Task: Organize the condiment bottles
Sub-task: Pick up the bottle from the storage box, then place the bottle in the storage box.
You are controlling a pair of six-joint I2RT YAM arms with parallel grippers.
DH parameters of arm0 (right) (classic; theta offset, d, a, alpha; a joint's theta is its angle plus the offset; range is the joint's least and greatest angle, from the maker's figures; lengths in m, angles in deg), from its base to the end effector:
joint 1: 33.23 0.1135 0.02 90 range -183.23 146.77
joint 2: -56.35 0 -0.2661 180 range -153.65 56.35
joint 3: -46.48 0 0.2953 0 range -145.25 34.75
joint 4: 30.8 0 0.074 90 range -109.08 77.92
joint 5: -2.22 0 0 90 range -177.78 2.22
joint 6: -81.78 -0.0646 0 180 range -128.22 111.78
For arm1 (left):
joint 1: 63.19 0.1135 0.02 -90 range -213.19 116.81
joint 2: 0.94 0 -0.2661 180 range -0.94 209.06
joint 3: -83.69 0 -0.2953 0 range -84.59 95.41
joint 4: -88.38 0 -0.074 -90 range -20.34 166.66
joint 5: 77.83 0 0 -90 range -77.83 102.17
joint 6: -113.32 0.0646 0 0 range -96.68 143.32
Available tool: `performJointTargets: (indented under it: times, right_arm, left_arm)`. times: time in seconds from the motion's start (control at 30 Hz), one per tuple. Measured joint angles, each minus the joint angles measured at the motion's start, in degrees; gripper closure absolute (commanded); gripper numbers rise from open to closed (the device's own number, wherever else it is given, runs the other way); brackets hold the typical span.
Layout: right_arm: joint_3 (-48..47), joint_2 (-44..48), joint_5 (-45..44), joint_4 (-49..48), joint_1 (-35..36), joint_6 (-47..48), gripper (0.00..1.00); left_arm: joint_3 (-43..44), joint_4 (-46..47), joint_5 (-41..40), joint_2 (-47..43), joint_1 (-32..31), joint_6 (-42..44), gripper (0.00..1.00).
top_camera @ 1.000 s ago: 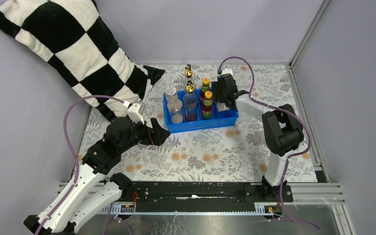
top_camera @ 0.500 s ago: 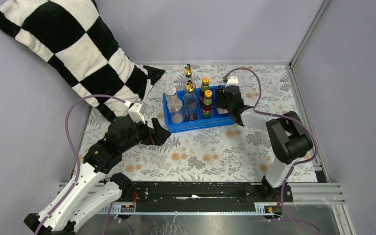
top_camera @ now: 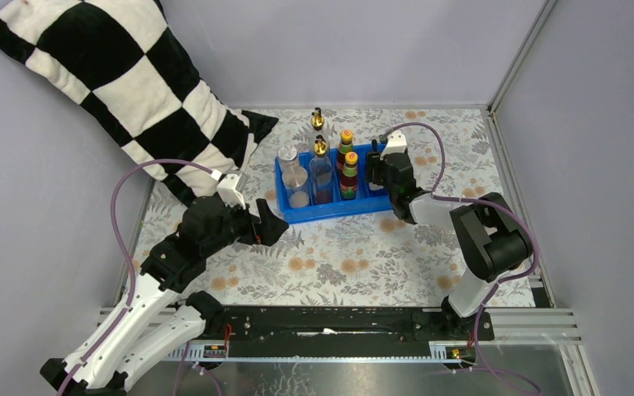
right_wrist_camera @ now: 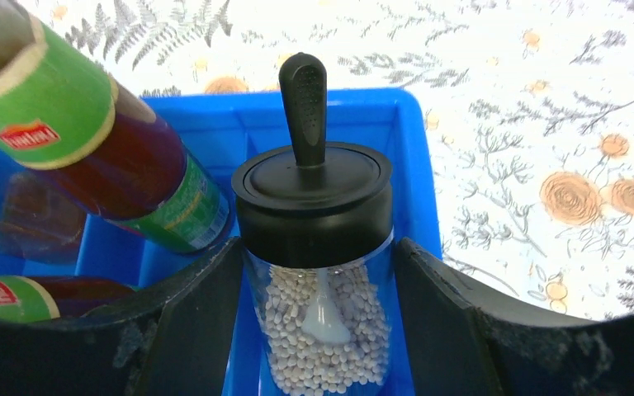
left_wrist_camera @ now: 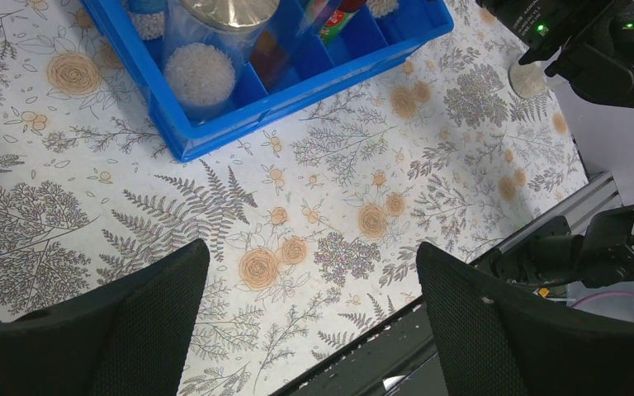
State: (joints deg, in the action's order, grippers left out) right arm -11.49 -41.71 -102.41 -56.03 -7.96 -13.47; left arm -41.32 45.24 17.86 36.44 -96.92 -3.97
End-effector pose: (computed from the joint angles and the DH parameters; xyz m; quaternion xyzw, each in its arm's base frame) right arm 0.3824 0.1625 0.1518 -0.0602 0.7877 0.0618 0.6100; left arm 0.1751 -0.1246 0.3048 0.0739 0.8420 -0.3066 0.4377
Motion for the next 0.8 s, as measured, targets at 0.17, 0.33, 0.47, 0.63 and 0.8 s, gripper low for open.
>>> performJointTargets:
  times: [0.17, 0.33, 0.47, 0.63, 0.8]
  right_arm:
    - [0.1, 0.0, -1.0, -5.6, 0.0, 1.5, 0.53]
    - [0.1, -0.7, -1.3, -12.5, 0.2, 2.8, 0.52]
    - [-0.3, -3.5, -1.4, -17.9, 0.2, 3.6, 0.50]
    - [-0.6, -9.3, -2.3, -26.7, 0.7, 5.8, 0.49]
    - [-0.5, -13.5, -4.4, -35.0, 1.7, 7.8, 0.49]
  left_arm:
    - [0.0, 0.0, -0.1, 0.0, -0.1, 0.0, 0.01]
    - [0.0, 0.0, -0.2, -0.1, -0.4, 0.0, 0.01]
    - [0.0, 0.0, -0.2, -0.1, -0.5, 0.0, 0.01]
    - [0.0, 0.0, -0.2, -0.1, -1.1, 0.0, 0.01]
    - [0.0, 0.0, -0.1, -0.1, -1.3, 0.0, 0.01]
